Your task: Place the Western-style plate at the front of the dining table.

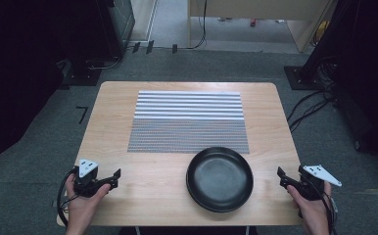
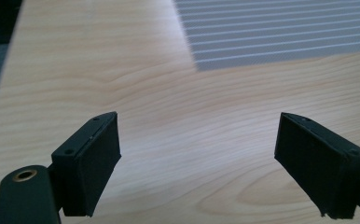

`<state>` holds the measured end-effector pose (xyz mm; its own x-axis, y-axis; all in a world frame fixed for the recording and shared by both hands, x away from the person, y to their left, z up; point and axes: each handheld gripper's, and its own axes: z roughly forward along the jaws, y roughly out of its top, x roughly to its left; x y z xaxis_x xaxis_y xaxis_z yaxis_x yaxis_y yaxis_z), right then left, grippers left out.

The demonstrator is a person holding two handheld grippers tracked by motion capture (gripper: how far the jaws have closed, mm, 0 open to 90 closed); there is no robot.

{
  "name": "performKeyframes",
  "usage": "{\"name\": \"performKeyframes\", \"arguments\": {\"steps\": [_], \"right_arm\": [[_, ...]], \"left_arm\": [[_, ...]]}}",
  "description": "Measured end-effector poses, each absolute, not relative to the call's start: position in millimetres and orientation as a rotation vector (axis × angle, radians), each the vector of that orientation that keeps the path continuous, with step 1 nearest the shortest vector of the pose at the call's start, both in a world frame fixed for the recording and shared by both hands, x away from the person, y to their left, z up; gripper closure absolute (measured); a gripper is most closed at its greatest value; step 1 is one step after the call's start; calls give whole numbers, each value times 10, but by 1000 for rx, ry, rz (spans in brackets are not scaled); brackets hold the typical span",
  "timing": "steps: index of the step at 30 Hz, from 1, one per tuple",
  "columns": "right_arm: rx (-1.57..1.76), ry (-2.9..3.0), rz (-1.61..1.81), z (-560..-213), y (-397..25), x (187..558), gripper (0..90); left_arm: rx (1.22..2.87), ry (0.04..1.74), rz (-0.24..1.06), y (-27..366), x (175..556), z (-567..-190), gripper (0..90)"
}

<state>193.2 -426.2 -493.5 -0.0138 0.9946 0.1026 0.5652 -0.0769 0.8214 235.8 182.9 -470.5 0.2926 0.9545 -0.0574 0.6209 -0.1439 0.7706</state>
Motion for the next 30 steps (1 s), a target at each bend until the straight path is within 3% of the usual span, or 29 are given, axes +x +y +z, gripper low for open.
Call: {"name": "performKeyframes", "arguments": {"steps": [10,13,20,23,30], "right_arm": [[1639,1649,1010,-4816,-4154,1960,266],[1608,1686,1033,-4785,-4078,1970,278],[1581,1730,1106,-4650,-3897,1987,276],[1610,1787,1172,-4616,-3836,2050,343],[1610,1787,1250,-4578,-3743,2106,376]], "left_arm": [[1883,1333,616,1448,2478,-4577,161],[1901,1341,647,1326,2498,-4565,216],[1926,1299,596,1099,2527,-4555,205],[1938,1271,555,929,2544,-4537,201],[1948,1212,514,661,2571,-4502,212]]}}
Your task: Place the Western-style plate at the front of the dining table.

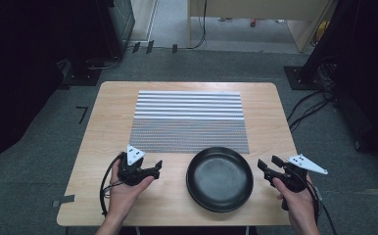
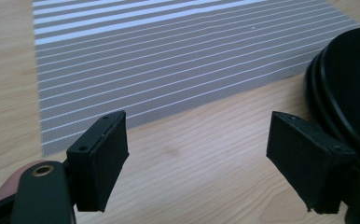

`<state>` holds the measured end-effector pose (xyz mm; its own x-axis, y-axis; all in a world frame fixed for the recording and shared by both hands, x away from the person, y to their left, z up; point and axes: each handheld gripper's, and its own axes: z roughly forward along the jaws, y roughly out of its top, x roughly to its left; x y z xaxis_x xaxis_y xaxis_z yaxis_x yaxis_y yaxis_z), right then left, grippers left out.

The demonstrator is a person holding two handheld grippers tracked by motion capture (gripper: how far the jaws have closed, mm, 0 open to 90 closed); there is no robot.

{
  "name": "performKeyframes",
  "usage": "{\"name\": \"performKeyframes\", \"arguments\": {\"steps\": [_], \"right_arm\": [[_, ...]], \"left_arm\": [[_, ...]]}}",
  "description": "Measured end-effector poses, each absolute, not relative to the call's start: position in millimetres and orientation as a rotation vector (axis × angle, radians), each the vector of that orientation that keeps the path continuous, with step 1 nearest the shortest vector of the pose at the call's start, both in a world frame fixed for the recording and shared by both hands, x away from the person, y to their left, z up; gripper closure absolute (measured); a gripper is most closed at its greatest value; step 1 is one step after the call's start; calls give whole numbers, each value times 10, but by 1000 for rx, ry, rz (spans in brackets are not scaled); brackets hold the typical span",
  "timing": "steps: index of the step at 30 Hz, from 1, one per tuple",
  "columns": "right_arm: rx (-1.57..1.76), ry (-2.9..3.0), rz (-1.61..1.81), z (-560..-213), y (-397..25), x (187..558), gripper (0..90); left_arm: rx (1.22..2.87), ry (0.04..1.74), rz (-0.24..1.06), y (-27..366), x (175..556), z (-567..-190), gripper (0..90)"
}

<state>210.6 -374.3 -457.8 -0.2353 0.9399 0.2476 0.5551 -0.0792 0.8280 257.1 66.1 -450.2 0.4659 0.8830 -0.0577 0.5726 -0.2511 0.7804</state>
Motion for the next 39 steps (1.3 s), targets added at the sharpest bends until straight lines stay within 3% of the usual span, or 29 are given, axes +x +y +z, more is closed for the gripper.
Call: {"name": "performKeyframes", "arguments": {"steps": [6,9,16,21,27,36,39], "right_arm": [[1669,1754,1298,-4436,-3725,2176,377],[1643,1767,1249,-4323,-3640,2234,335],[1646,1798,1221,-4393,-3528,2266,315],[1662,1824,1261,-4517,-3526,2272,487],[1687,1897,1365,-4663,-3541,2251,629],[1741,1912,1358,-4779,-3538,2232,671],[1778,1911,1340,-4802,-3540,2235,727]], "left_arm": [[1949,1192,476,430,2649,-4406,212],[1934,1171,452,282,2674,-4340,215],[1942,1164,394,129,2665,-4407,224],[1953,1160,321,61,2648,-4496,226],[1963,1153,258,-3,2598,-4564,260],[1947,1181,165,8,2570,-4664,350],[1952,1177,143,2,2554,-4689,367]]}}
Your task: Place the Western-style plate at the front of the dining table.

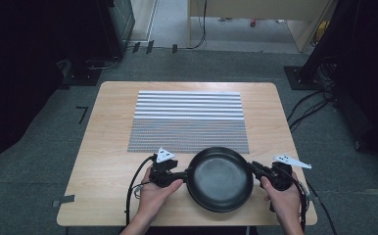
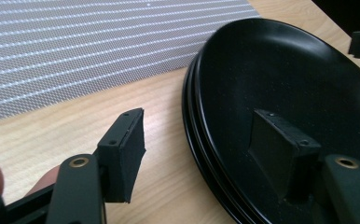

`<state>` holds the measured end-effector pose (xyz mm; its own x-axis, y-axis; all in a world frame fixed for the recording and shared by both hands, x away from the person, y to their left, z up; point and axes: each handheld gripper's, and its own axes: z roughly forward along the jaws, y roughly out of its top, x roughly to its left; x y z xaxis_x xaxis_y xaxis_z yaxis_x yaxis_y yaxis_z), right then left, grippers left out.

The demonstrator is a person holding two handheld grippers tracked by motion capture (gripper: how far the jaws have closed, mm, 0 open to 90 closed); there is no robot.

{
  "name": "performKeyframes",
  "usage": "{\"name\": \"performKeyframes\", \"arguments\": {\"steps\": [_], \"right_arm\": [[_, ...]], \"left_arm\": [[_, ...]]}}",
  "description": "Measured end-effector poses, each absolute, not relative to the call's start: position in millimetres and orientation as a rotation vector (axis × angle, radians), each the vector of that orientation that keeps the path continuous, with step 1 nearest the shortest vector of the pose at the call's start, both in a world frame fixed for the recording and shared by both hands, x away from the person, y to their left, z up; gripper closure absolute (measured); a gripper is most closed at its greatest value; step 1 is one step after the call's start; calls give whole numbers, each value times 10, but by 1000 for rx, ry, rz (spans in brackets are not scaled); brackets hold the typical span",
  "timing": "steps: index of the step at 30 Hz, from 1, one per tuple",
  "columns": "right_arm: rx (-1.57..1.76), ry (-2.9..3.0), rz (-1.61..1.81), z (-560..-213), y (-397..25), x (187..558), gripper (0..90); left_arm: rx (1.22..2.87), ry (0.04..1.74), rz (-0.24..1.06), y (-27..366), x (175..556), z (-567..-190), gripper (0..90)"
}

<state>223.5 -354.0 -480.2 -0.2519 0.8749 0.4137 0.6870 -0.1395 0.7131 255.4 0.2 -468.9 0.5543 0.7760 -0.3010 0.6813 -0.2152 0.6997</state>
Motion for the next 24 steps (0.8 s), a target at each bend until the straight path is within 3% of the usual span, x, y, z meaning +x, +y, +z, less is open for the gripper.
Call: {"name": "performKeyframes", "arguments": {"steps": [11,24], "right_arm": [[1874,1922,1309,-4838,-3558,2221,833],[1979,1902,1352,-4862,-3572,2207,852]], "left_arm": [[1972,1192,76,1,2506,-4798,458],[1987,1156,-32,-78,2456,-4852,489]]}}
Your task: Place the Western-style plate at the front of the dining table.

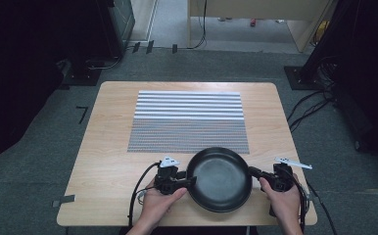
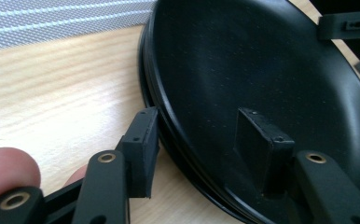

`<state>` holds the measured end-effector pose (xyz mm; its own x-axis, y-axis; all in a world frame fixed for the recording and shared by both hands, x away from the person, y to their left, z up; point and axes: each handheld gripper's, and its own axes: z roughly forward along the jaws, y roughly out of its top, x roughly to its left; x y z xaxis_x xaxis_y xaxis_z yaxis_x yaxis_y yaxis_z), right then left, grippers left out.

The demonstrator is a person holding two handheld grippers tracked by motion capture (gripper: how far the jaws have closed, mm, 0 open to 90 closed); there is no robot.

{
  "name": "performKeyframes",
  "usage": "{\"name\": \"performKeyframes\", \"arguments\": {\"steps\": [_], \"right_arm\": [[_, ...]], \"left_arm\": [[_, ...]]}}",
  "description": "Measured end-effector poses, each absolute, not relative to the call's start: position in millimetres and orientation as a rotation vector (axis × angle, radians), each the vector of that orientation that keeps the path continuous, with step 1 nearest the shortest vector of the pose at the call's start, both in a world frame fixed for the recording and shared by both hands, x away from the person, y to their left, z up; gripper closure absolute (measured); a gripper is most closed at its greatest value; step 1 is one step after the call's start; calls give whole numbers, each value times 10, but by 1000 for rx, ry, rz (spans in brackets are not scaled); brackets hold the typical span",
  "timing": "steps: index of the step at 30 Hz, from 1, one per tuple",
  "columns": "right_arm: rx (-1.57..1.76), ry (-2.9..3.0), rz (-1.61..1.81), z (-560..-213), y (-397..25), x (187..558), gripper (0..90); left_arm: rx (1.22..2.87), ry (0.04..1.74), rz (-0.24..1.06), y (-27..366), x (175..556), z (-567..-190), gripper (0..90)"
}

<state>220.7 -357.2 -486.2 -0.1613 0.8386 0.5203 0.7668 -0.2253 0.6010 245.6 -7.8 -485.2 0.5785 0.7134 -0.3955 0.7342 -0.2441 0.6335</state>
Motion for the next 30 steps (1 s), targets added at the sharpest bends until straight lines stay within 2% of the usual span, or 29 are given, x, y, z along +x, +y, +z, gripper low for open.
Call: {"name": "performKeyframes", "arguments": {"steps": [20,24,30], "right_arm": [[2083,1836,1409,-4897,-3572,2194,864],[2093,1871,1443,-4930,-3473,2199,859],[2101,1859,1457,-4957,-3452,2201,854]], "left_arm": [[2005,1161,-2,-105,2438,-4863,498],[1972,1173,-60,-71,2461,-4857,478],[1957,1178,-83,-35,2478,-4855,508]]}}
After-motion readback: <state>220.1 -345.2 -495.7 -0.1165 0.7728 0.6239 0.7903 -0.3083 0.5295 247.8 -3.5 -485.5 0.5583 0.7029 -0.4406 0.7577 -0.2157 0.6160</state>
